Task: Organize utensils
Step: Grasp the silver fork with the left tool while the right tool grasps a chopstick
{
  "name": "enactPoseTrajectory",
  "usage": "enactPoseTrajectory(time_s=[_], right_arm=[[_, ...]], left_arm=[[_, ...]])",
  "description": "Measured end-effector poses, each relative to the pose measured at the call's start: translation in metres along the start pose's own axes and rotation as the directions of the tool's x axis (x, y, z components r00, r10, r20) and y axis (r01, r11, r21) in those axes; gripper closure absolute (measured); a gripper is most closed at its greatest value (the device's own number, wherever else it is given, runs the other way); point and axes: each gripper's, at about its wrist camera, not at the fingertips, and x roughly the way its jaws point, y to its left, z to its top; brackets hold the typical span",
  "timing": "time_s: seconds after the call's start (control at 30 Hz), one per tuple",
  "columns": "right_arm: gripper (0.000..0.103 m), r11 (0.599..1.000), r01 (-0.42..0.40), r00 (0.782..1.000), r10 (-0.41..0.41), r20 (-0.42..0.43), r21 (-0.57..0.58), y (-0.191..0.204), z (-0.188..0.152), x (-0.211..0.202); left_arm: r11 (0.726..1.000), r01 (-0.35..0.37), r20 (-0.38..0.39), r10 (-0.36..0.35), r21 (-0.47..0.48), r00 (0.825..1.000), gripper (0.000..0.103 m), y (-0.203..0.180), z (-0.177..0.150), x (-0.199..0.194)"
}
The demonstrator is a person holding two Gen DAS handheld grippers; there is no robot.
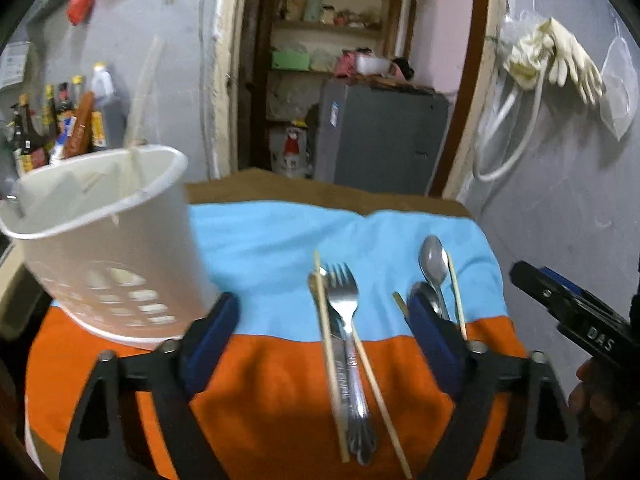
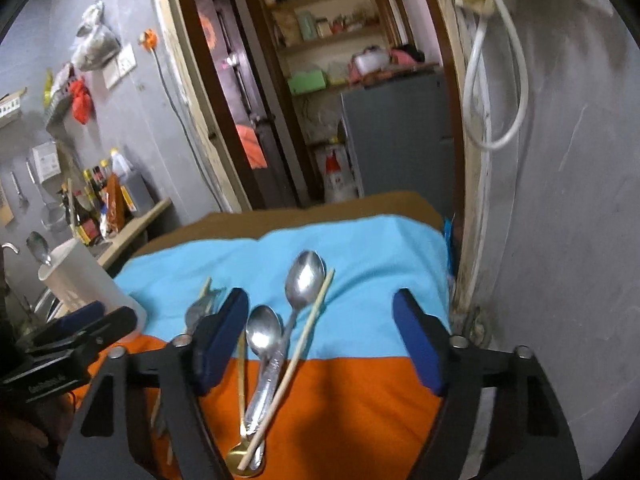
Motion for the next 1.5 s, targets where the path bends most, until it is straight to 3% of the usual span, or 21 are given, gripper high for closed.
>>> enactPoseTrajectory(time_s=[0.13, 0.37, 0.73, 0.93, 1.07, 1.13, 1.3, 1.5], right_arm=[[0.056, 1.0, -0.003, 0.998, 0.002, -0.066, -0.004, -0.003, -0.003, 0.018], [0.072, 1.0, -0.016, 0.985, 0.019, -0.174, 0.022, -0.01, -0.006, 0.044], [0.08, 0.998, -0.055, 0.965, 0.063, -0.254, 0.036, -0.006, -0.002, 0.068], [0.085, 0.999, -0.005, 0.952, 0.021, -0.304, 0.053, -0.005, 0.003, 0.081], [0.085, 0.998, 0.052, 0.934, -0.033, -0.354, 0.045, 0.003, 0.008, 0.086], [0.095, 0.997, 0.07, 0.928, -0.059, -0.369, 0.018, 0.007, 0.01, 0.088], [0.1, 0.993, 0.045, 0.937, -0.004, -0.348, 0.111, -0.003, 0.007, 0.076], [0.1, 0.979, -0.045, 0.968, 0.092, -0.232, 0.199, -0.003, -0.004, 0.039]], left_arm=[[0.999, 0.029, -0.075, -0.028, 0.016, 0.997, 0.051, -0.005, -0.001, 0.025], [0.998, 0.064, -0.201, -0.065, -0.014, 0.977, 0.083, -0.003, -0.001, 0.057], [0.989, 0.1, -0.257, -0.124, -0.105, 0.958, 0.09, 0.014, 0.011, 0.069], [0.99, 0.099, -0.276, -0.123, -0.1, 0.953, 0.092, 0.016, 0.018, 0.07], [0.989, 0.104, -0.286, -0.13, -0.104, 0.949, 0.098, 0.012, 0.018, 0.071], [0.991, 0.103, -0.282, -0.123, -0.087, 0.951, 0.099, 0.01, 0.018, 0.068], [0.989, 0.127, -0.251, -0.141, -0.072, 0.958, 0.1, 0.006, 0.013, 0.053], [0.985, 0.162, -0.173, -0.169, -0.053, 0.97, 0.102, 0.002, 0.009, 0.027]])
